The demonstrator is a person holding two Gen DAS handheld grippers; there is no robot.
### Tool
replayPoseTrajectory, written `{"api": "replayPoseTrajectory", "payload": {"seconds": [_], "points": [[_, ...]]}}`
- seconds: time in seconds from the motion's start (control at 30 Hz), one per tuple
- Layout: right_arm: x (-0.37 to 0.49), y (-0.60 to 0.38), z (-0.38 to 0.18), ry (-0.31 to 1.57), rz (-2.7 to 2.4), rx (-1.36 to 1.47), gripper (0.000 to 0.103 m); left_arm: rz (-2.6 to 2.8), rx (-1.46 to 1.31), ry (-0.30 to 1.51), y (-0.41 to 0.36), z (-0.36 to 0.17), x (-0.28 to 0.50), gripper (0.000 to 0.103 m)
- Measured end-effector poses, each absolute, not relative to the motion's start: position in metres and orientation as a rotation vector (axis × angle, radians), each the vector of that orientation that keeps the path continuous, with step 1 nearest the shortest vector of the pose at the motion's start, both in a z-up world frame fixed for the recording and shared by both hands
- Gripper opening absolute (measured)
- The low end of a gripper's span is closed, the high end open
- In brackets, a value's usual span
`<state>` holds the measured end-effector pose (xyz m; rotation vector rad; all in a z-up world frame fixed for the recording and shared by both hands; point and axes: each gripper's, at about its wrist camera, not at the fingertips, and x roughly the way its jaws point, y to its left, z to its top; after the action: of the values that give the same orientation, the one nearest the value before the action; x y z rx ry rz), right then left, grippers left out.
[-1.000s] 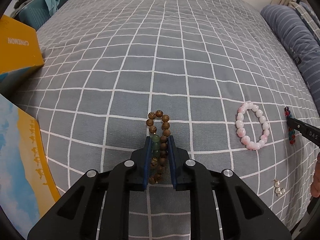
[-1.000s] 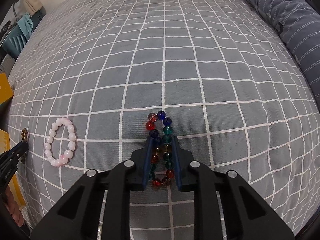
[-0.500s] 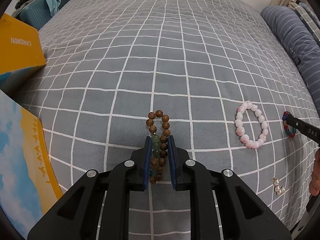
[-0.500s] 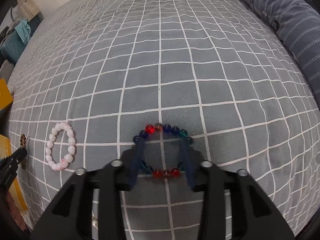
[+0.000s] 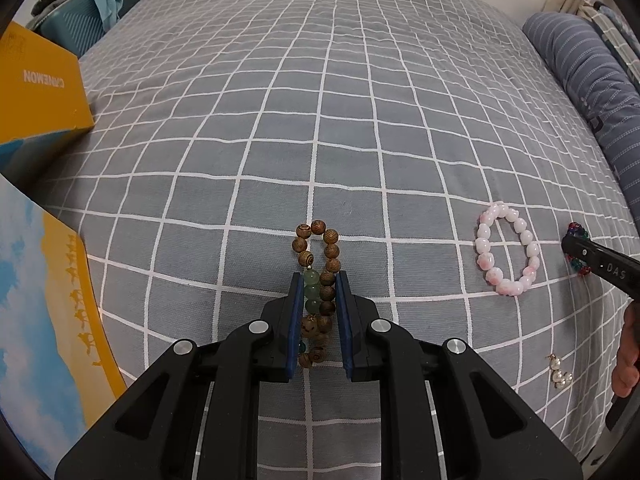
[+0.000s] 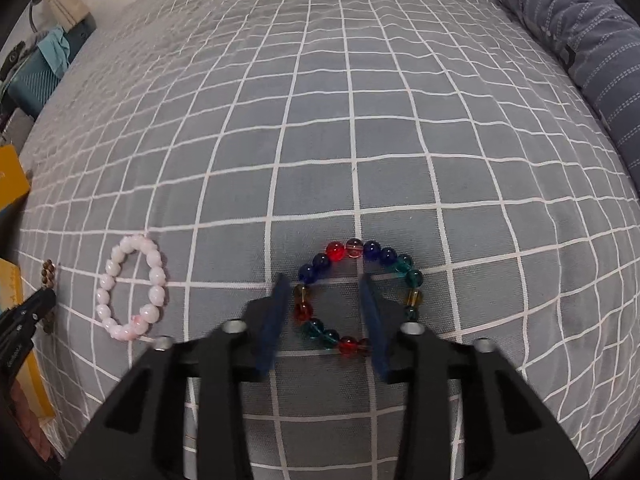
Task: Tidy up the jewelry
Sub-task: 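Lift and carry both bracelets over the white box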
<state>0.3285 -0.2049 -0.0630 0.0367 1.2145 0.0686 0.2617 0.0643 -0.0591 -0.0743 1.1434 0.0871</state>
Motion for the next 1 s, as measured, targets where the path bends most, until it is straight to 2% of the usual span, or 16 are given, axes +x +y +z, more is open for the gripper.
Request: {"api": "replayPoseTrajectory", "payload": {"seconds": [0.07,0.1,0.4,1.0], "points": [[0.328,-0.204,-0.062,1.218,0.075,0.035,0.01,0.089,-0.076,1.144,0.065,-0.059,0.261,0.015],[0.328,-0.204,-0.061,1.216,0.073,0.033,0.009,0.09,-0.078,1.143,0.064,-0.058,0.262,0.015],[0.321,-0.206,-0.041,1.163,0.054,0.005,0.009,0.088,-0.077,1.131,0.063,-0.053,0.259,0.015],[0.299,-0.199,0.022,1.025,0.064,0.001,0.009,0.067,-0.066,1.068,0.057,-0.007,0.247,0.015]]}}
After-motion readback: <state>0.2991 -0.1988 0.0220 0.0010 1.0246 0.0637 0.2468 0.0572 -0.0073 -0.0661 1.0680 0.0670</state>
